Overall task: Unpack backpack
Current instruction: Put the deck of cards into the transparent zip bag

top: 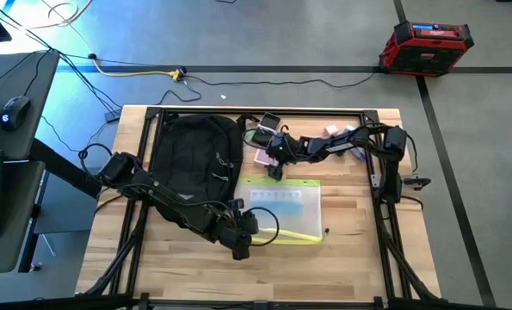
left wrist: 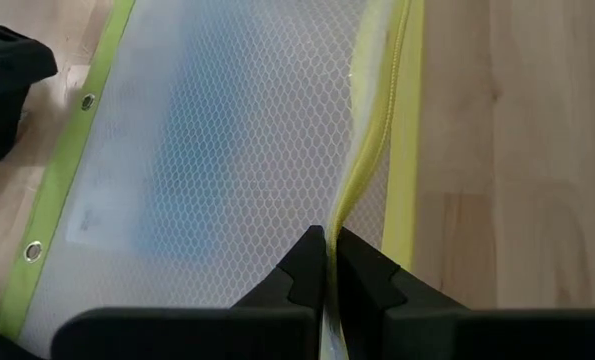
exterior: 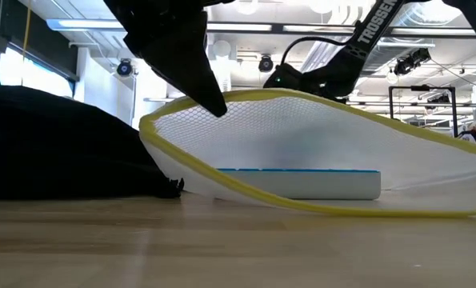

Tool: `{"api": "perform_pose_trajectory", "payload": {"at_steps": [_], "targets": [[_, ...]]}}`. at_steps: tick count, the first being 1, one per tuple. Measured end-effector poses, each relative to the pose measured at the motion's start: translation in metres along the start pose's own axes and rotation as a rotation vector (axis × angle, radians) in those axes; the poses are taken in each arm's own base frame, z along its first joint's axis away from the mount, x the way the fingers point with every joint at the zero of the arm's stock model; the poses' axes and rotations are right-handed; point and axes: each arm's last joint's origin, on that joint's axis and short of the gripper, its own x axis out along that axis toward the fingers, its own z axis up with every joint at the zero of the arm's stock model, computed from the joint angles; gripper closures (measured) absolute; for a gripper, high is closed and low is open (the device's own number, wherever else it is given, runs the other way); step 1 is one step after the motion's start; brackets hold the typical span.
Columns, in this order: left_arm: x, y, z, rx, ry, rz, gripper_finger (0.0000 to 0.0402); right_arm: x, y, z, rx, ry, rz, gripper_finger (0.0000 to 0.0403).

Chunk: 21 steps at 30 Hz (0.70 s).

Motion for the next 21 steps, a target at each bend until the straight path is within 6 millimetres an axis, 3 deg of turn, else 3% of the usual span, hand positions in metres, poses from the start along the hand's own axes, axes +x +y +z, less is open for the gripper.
{"api": "perform_pose_trajectory", "payload": {"at_steps": [2, 6, 10, 17, 21], "targets": [[0.000, 0.000, 0.000, 0.000, 0.000, 0.000, 0.0402, -0.001, -0.002, -0.001, 0.018, 0.011, 0.005, 0.0118], [0.000, 0.000, 0.000, -0.012, -0.002, 0.005, 0.0402, -0.004, -0.003, 0.000, 0.052, 0.015, 0.000, 0.0122], [0.000, 0.000, 0.000, -0.017, -0.008, 0.016, 0.0402, -0.022, -0.001, 0.008, 0.068, -0.022, 0.004, 0.0122], [-0.001, 0.000, 0.000, -0.023, -0.009, 0.019, 0.0402, -0.098, 0.021, 0.030, 0.029, -0.114, 0.022, 0.0122], [-0.001, 0.000, 0.000, -0.031, -0.019, 0.039, 0.0402, -0.139, 0.062, 0.025, -0.019, -0.107, 0.081, 0.0122]]}}
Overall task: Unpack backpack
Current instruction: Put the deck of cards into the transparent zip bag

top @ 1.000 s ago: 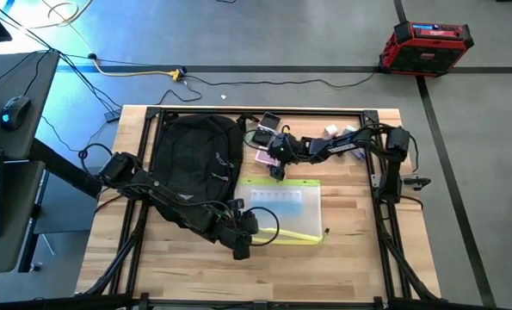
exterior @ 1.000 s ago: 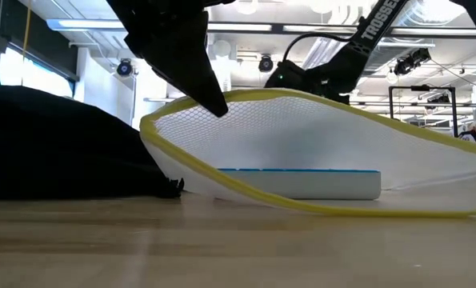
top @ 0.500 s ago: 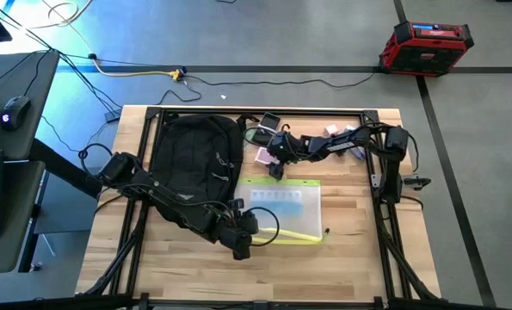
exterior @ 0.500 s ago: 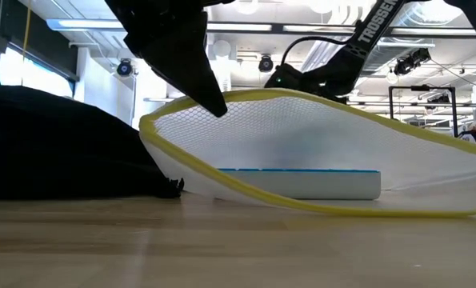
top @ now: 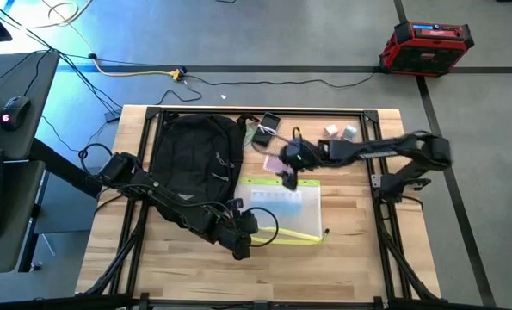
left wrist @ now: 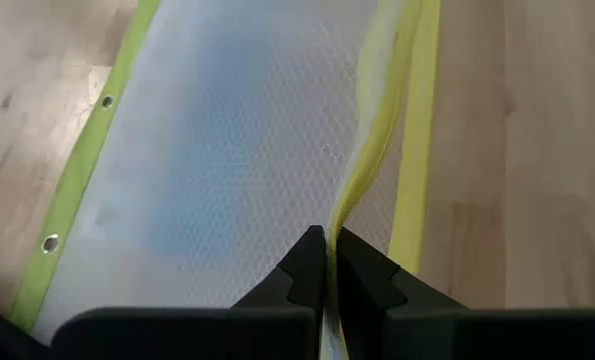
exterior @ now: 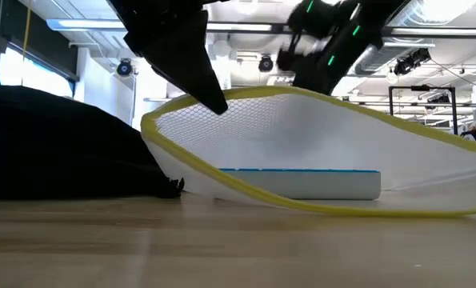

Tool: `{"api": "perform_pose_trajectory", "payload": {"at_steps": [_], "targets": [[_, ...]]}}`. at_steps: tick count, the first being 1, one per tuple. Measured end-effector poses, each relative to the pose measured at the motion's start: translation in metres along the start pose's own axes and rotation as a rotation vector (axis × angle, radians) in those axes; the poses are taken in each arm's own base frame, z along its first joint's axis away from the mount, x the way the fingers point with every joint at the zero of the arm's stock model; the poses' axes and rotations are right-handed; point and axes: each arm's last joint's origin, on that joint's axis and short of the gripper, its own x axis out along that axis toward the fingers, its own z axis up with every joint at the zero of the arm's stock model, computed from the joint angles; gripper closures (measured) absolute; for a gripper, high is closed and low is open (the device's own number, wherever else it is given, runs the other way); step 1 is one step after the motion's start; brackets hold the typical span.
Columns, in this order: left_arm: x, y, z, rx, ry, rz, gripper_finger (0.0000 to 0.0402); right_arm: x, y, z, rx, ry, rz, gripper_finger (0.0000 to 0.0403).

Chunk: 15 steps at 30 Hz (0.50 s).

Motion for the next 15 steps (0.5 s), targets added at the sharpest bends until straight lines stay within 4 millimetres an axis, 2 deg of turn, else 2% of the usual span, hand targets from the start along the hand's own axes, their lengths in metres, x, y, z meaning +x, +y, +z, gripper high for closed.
{"api": "perform_pose_trajectory", "payload": {"at_steps": [3, 7, 10, 13, 15], "targets": [[0.000, 0.000, 0.001, -0.006, -0.019, 0.023, 0.0402, -0.024, 0.046, -0.008, -0.036, 0.015, 0.089, 0.0122], [0.000, 0.000, 0.002, -0.032, -0.034, 0.034, 0.0402, -0.046, 0.116, -0.030, -0.074, 0.017, 0.266, 0.0122], [-0.001, 0.000, 0.005, -0.052, -0.076, 0.058, 0.0402, -0.054, 0.164, -0.051, -0.078, 0.025, 0.393, 0.0122], [-0.001, -0.001, 0.007, -0.073, -0.108, 0.063, 0.0402, -0.054, 0.198, -0.070, -0.069, 0.021, 0.465, 0.0122], [-0.001, -0.002, 0.009, -0.083, -0.134, 0.072, 0.0402, -0.050, 0.211, -0.075, -0.040, -0.012, 0.469, 0.0122]]}}
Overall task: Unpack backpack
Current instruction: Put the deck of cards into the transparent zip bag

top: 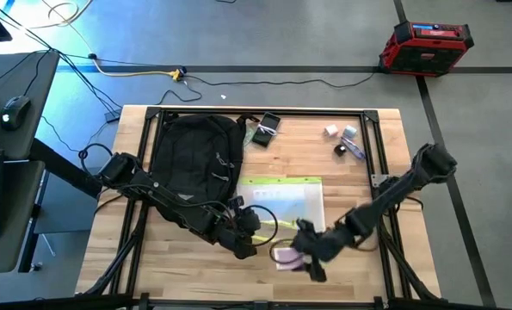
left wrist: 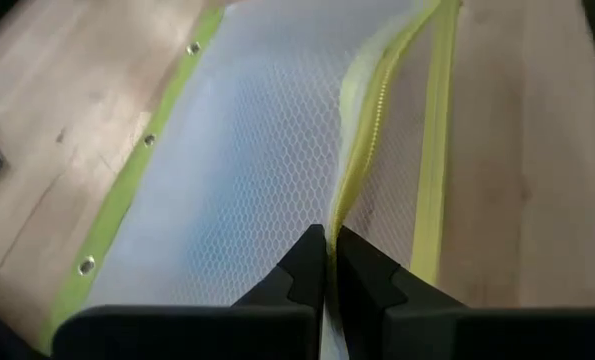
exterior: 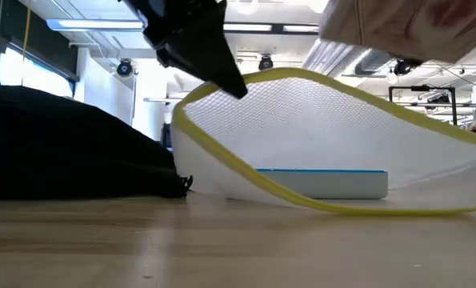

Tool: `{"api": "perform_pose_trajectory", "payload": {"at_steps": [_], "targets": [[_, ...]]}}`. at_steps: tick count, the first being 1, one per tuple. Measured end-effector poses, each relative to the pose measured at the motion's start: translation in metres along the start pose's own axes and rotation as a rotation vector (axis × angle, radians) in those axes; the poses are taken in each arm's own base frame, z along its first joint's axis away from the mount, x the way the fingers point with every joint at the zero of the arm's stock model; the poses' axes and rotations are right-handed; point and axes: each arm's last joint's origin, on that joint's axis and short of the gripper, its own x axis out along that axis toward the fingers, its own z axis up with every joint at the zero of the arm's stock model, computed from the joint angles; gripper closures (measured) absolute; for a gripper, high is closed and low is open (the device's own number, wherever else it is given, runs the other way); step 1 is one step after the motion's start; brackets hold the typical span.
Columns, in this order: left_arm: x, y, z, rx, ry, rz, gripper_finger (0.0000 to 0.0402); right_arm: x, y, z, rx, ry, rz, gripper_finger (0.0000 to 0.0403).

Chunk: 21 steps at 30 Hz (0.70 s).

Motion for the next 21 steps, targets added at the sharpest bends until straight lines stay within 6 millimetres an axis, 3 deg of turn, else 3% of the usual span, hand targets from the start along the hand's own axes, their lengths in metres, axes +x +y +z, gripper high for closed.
{"api": "perform_pose_trajectory", "payload": {"at_steps": [2, 5, 14, 21], "targets": [[0.000, 0.000, 0.001, 0.005, -0.012, -0.001, 0.0402, 0.013, -0.004, -0.005, 0.043, -0.010, -0.070, 0.0122], [-0.001, -0.002, 0.002, -0.002, -0.023, -0.008, 0.0402, 0.029, -0.026, -0.005, 0.139, -0.012, -0.212, 0.0122], [-0.003, -0.006, 0.002, 0.000, -0.042, -0.025, 0.0402, 0.056, -0.097, 0.017, 0.308, -0.084, -0.392, 0.0122], [-0.003, -0.006, 0.002, 0.002, -0.043, -0.021, 0.0402, 0.061, -0.115, 0.031, 0.265, -0.180, -0.397, 0.0122]]}}
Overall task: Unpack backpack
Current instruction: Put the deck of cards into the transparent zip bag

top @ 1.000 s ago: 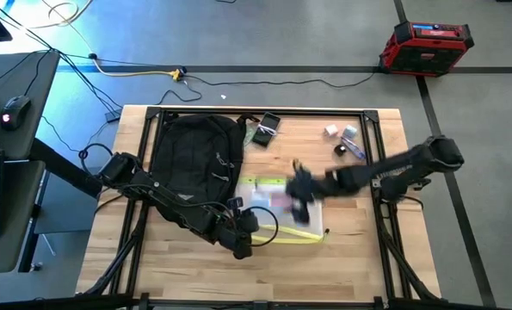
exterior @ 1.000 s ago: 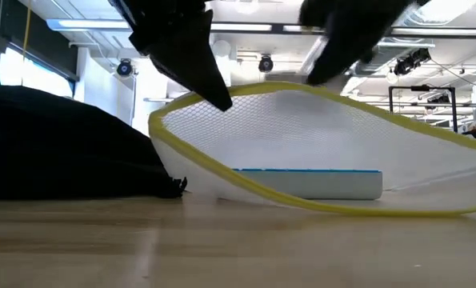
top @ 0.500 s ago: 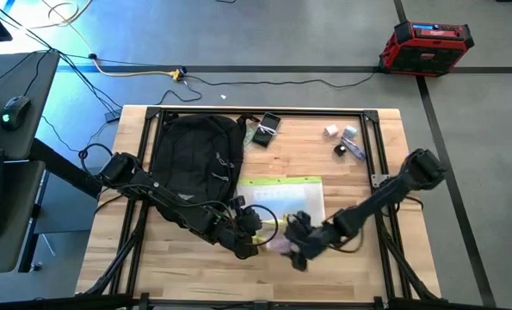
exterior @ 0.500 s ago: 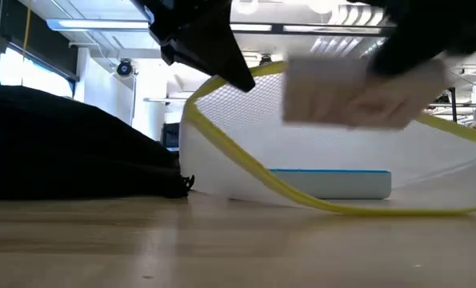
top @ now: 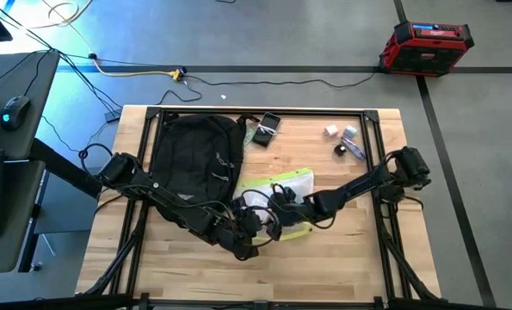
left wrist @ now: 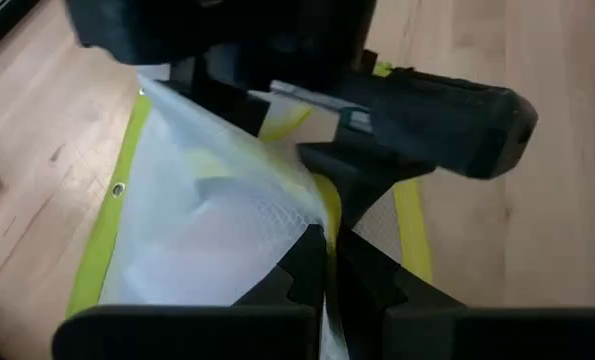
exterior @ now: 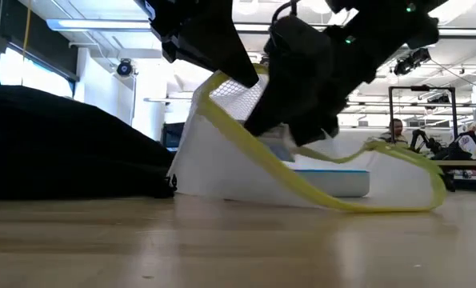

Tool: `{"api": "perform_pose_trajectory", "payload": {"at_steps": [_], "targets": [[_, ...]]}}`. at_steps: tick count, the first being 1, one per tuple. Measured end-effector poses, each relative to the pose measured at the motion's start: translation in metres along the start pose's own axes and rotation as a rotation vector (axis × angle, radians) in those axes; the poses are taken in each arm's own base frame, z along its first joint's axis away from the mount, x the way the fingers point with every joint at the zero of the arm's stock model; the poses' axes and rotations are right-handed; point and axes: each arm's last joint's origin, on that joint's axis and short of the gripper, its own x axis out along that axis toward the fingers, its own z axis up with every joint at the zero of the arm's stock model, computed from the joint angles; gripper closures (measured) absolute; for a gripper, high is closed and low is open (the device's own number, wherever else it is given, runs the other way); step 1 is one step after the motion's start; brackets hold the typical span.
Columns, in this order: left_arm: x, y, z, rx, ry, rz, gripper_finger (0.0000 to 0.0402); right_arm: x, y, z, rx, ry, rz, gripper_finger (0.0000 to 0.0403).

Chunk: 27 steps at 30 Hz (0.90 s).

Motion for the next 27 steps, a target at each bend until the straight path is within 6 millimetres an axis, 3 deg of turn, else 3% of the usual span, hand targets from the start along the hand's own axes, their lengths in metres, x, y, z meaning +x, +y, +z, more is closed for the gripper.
{"api": "perform_pose_trajectory", "payload": {"at_steps": [2, 7, 12, 18, 23, 27], "targets": [[0.000, 0.000, 0.000, -0.001, -0.002, 0.005, 0.0402, 0.001, -0.001, 0.003, -0.003, -0.019, -0.005, 0.0119], [0.000, 0.001, 0.000, 0.000, -0.001, 0.007, 0.0402, 0.002, -0.004, 0.005, 0.010, -0.033, -0.010, 0.0022], [0.000, 0.001, 0.000, 0.001, 0.001, 0.005, 0.0402, -0.001, -0.001, 0.006, -0.043, -0.039, 0.000, 0.0074], [0.000, 0.000, -0.001, 0.004, 0.006, -0.001, 0.0402, -0.029, 0.012, 0.004, -0.123, 0.066, 0.106, 0.0104], [0.000, 0.000, -0.001, 0.006, 0.008, 0.002, 0.0402, -0.051, 0.016, -0.011, -0.148, 0.177, 0.060, 0.0110], [0.000, 0.000, -0.001, 0.006, 0.009, 0.003, 0.0402, -0.054, 0.015, -0.031, -0.125, 0.285, -0.041, 0.0119]]}}
